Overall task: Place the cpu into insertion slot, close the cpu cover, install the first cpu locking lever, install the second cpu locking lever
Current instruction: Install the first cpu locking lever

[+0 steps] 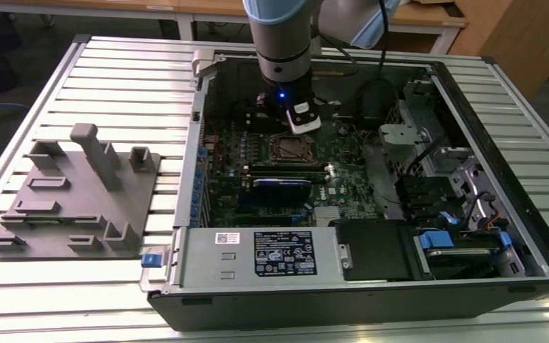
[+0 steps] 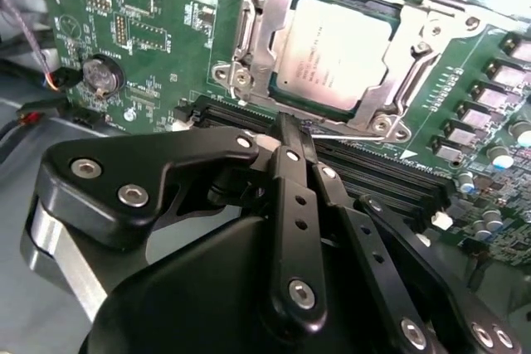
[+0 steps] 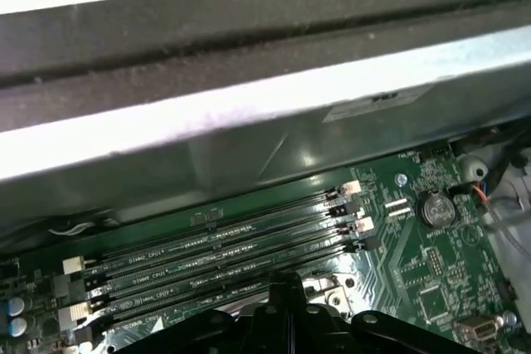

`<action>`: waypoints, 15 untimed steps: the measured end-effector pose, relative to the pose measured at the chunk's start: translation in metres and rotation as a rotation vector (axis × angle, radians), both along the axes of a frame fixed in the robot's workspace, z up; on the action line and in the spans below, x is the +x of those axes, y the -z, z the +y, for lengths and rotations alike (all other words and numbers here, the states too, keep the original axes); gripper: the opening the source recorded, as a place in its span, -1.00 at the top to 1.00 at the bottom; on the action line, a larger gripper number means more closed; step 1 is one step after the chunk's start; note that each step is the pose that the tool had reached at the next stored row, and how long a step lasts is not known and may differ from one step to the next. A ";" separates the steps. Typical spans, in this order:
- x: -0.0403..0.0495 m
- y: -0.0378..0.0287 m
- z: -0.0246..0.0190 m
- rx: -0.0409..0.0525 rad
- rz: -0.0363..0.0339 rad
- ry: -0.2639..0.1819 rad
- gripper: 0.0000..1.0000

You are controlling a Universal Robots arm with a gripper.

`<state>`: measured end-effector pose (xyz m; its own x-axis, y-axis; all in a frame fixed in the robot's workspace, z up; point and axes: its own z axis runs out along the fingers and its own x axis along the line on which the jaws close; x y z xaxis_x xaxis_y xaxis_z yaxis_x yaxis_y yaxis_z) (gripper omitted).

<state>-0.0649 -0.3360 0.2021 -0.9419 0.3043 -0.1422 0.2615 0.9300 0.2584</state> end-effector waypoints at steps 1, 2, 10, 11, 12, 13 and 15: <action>-0.0005 0.0001 0.0001 0.0001 -0.0001 0.007 0.80; -0.0013 0.0002 0.0003 0.0001 -0.0002 0.012 0.80; -0.0037 0.0032 0.0028 0.0005 -0.0071 0.058 0.80; -0.0039 0.0037 0.0030 0.0010 -0.0094 0.064 0.80; -0.0040 0.0040 0.0032 0.0012 -0.0112 0.069 0.80; -0.0041 0.0044 0.0035 0.0017 -0.0131 0.073 0.80; -0.0043 0.0049 0.0045 0.0022 -0.0155 0.080 0.80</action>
<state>-0.0692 -0.3314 0.1972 -0.9123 0.3788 -0.1557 0.3308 0.9057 0.2650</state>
